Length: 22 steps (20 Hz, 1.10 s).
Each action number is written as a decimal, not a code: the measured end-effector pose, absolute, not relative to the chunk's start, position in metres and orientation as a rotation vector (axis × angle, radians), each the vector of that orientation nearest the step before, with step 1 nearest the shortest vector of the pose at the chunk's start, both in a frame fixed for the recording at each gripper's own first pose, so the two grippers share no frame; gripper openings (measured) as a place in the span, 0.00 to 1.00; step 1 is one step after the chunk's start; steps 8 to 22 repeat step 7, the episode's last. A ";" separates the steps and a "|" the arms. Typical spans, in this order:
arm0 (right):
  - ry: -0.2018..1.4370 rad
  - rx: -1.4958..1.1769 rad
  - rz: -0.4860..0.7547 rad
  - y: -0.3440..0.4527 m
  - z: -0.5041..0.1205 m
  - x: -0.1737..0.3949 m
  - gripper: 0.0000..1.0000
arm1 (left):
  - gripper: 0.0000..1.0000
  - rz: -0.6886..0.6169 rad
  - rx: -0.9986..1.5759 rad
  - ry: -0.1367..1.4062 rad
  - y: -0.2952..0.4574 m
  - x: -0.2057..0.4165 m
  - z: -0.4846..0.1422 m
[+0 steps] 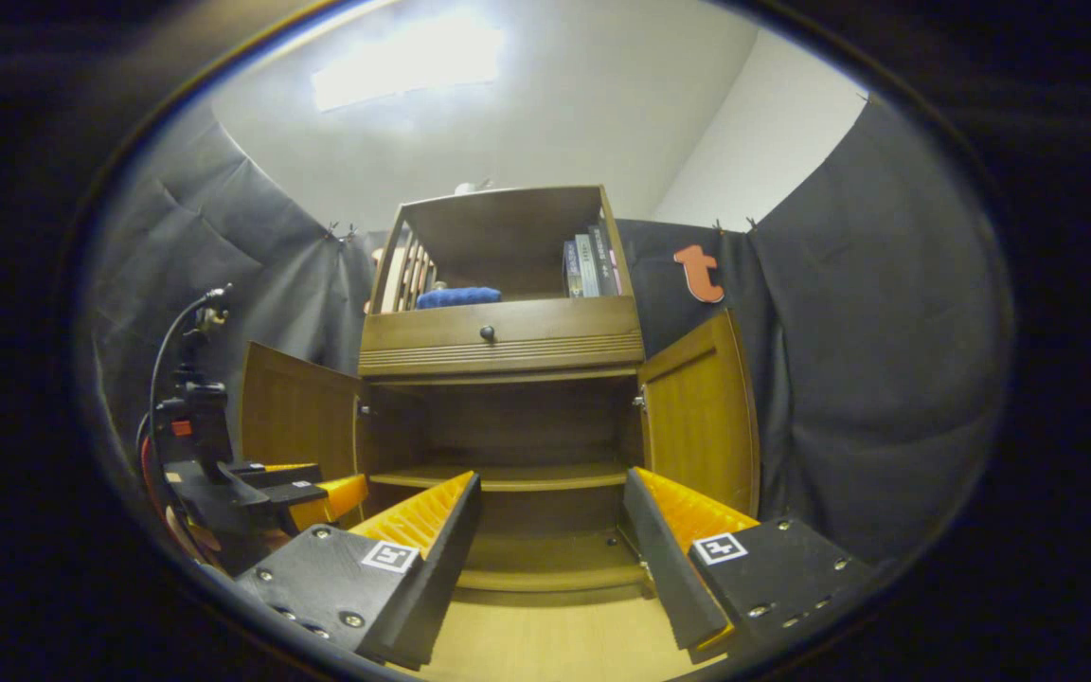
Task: Open the right door of the double-door shoe cabinet with the right hand, and open the left door with the left hand.
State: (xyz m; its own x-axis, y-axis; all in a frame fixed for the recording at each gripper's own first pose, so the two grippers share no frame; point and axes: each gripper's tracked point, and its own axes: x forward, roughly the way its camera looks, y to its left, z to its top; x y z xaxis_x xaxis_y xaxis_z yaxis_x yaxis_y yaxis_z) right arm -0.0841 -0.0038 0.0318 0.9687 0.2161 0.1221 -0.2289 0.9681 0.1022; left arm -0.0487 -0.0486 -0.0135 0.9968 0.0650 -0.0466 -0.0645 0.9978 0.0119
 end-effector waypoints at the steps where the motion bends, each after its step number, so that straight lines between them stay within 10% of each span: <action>1: -0.113 0.113 0.225 -0.003 0.030 -0.078 0.90 | 0.94 0.065 0.016 0.051 -0.050 -0.042 -0.019; 22: -0.089 0.124 0.249 0.022 0.009 -0.039 0.90 | 0.94 0.088 0.093 0.068 -0.052 0.009 -0.048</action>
